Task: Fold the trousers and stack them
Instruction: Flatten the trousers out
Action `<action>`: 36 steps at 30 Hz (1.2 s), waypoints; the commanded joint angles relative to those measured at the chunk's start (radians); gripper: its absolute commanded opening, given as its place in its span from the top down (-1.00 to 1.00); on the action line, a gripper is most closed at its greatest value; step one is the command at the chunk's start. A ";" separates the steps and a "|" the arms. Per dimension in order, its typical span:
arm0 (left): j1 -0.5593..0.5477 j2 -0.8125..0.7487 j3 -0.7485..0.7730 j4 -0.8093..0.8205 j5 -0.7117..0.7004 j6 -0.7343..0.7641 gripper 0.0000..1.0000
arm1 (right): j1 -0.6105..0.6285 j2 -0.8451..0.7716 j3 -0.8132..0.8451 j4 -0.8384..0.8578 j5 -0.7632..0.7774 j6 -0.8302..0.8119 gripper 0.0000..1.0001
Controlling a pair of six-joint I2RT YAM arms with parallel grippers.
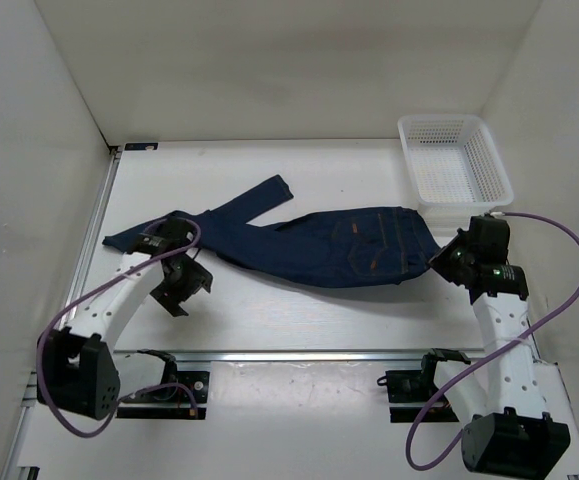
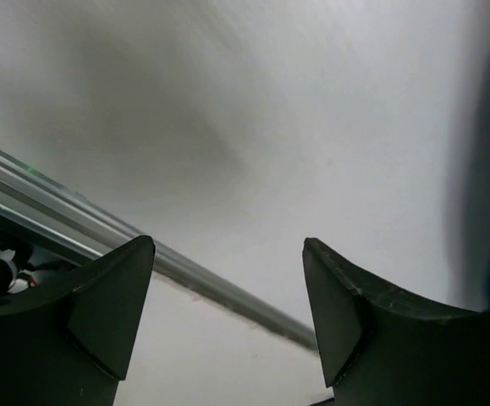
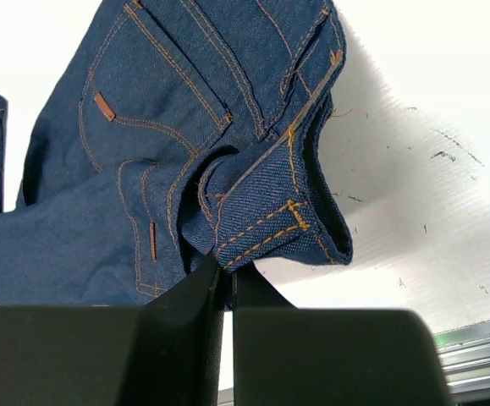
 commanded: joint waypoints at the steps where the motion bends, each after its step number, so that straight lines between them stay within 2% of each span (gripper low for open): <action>1: 0.068 -0.075 0.026 0.024 -0.083 -0.119 -0.64 | 0.004 -0.021 -0.004 0.015 -0.012 -0.009 0.97; 3: 0.118 -0.087 0.063 0.024 -0.094 -0.081 -0.64 | 0.004 -0.021 0.005 0.015 -0.012 -0.009 0.97; 6: 0.093 -0.067 0.175 0.054 -0.144 0.083 -0.64 | 0.004 -0.021 0.005 0.015 -0.012 -0.009 0.97; 9: 0.080 0.023 0.310 -0.028 -0.253 0.119 -0.64 | 0.004 -0.021 0.005 0.015 -0.012 -0.009 0.97; 12: 0.122 0.126 0.370 -0.019 -0.231 0.152 -0.21 | 0.004 -0.031 0.005 0.006 -0.003 -0.009 0.97; 13: 0.152 0.149 0.391 0.013 -0.206 0.207 0.12 | 0.004 -0.043 0.005 0.006 -0.003 -0.009 0.97; 16: 0.209 0.278 0.448 0.096 -0.114 0.270 0.46 | 0.004 -0.061 0.005 -0.003 0.007 -0.009 0.97; 17: 0.218 0.316 0.464 0.096 -0.100 0.271 0.46 | 0.004 -0.061 0.005 -0.012 0.007 -0.009 0.97; 19: 0.237 0.421 0.484 0.134 -0.015 0.316 0.35 | 0.004 -0.070 0.005 -0.012 0.017 -0.009 0.97; 22: 0.272 0.497 0.475 0.182 0.088 0.327 -0.21 | 0.004 -0.070 0.005 -0.023 0.026 -0.009 0.97; 24: 0.297 0.526 0.475 0.229 0.099 0.337 -0.55 | 0.004 -0.052 0.005 -0.023 0.026 -0.009 0.97; 25: 0.306 0.540 0.475 0.229 0.099 0.337 -0.83 | 0.004 -0.052 0.014 -0.023 0.026 -0.009 0.97; 26: 0.332 0.556 0.503 0.229 0.099 0.337 -0.89 | 0.004 -0.043 0.014 -0.023 0.026 -0.009 0.97; 32: 0.402 0.663 0.585 0.239 0.089 0.337 -0.93 | 0.004 -0.023 0.023 -0.014 0.047 -0.018 0.97; 36: 0.432 0.746 0.617 0.239 0.080 0.315 -0.62 | 0.004 -0.014 0.033 -0.014 0.057 -0.018 0.97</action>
